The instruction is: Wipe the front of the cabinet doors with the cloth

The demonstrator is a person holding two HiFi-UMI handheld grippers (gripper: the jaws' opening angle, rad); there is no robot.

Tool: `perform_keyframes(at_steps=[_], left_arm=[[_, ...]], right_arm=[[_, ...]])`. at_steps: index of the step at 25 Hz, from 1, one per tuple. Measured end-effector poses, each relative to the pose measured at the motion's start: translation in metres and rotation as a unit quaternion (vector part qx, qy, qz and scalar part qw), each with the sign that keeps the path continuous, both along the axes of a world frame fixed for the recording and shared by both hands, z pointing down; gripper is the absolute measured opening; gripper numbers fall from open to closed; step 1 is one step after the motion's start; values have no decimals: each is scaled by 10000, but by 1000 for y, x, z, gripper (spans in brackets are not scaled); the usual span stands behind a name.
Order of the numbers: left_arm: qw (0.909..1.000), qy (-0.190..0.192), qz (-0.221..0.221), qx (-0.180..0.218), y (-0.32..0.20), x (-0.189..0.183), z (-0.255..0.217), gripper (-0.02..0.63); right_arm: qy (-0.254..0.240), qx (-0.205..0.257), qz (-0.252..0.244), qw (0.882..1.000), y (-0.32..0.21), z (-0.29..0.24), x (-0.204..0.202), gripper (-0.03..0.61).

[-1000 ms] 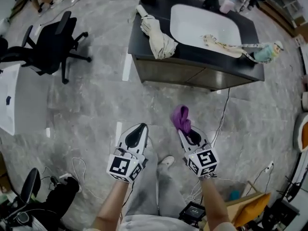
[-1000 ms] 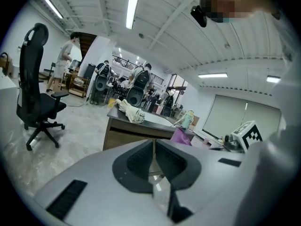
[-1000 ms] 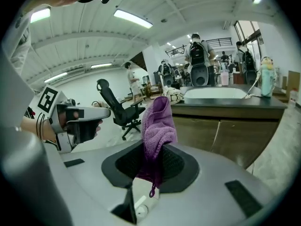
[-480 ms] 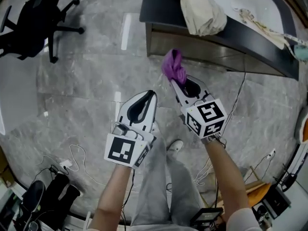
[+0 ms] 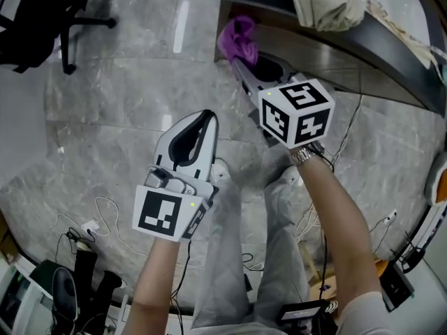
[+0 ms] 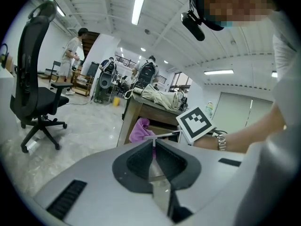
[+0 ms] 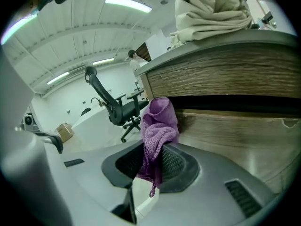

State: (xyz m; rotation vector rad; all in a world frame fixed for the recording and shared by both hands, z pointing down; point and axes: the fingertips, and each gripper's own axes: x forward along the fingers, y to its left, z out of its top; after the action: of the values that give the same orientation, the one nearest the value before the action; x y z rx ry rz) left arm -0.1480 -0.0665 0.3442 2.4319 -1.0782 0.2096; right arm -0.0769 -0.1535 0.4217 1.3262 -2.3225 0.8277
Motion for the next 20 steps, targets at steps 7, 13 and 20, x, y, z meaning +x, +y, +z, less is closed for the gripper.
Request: perform_keyframes(at_steps=[7, 13, 20], left_arm=[[9999, -133, -53, 66, 11, 18, -6, 21], [9998, -162, -10, -78, 39, 71, -4, 21], [9994, -102, 313, -145, 64, 170, -5, 21]], right_arm=[[-109, -14, 216, 9997, 6, 7, 34, 89], [-41, -25, 580, 9983, 20, 6, 115, 89], [72, -127, 1074, 9941, 52, 10, 237, 89]])
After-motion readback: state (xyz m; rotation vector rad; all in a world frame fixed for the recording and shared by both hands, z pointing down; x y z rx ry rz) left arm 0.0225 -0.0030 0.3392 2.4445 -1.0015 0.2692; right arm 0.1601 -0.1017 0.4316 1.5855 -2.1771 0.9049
